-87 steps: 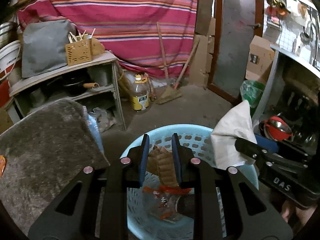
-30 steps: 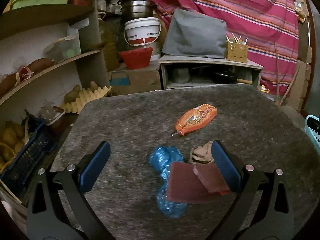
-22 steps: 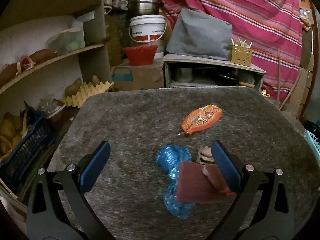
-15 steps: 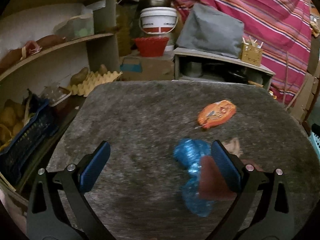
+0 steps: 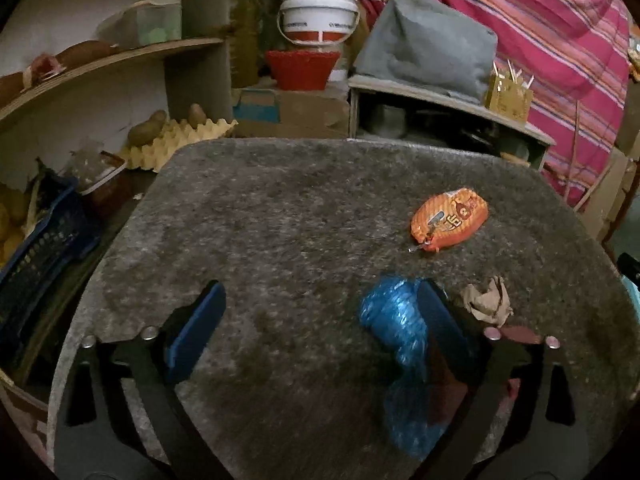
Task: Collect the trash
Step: 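Move both tools back to the table toward the blue plastic bag, then grasp the blue plastic bag with the left tool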
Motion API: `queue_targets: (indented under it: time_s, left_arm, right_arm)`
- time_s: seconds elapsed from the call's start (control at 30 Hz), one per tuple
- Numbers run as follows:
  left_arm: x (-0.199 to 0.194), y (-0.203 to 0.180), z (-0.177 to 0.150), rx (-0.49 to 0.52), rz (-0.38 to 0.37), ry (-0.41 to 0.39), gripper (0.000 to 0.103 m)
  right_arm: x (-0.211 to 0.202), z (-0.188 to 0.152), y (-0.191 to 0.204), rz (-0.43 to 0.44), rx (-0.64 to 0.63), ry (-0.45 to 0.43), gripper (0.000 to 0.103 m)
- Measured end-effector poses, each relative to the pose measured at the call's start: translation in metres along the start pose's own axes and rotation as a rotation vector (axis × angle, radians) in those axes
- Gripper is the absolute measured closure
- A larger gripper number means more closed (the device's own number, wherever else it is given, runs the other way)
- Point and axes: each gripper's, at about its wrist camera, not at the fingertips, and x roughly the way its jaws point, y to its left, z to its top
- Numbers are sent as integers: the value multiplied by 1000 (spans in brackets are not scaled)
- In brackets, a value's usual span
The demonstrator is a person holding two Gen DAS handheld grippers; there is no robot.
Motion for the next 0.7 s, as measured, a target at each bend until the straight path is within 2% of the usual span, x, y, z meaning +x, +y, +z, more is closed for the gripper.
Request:
queue_targets:
  time_s: [0.1,0.23,0.33,0.4,0.43,0.6,0.7]
  left_arm:
    - [15,-5,2,3,-38,47,25]
    - [24,-18,-5,30,-96,100,31]
    - [21,-28,-12,70,-99,96,49]
    - [23,-30,-14,68,-140,113,69]
    - [26,-30,-15,57,-164,128,74]
    - [27,-32,-14,42,-200,143,81]
    - [20,-30,-10,37,-209,126,84]
  right_arm:
    - [2,0,8,9,-22,10,4]
    - [4,-1,15,17,-43,16,4]
    - [5,-2,19,26,-52,26,4]
    - [5,-3,21,30,-60,32,4]
    - [5,-4,21,34,-63,35,4]
    - [0,-9,27,41,-102,38,4]
    - [-4,-11,29,54,-109,37,4]
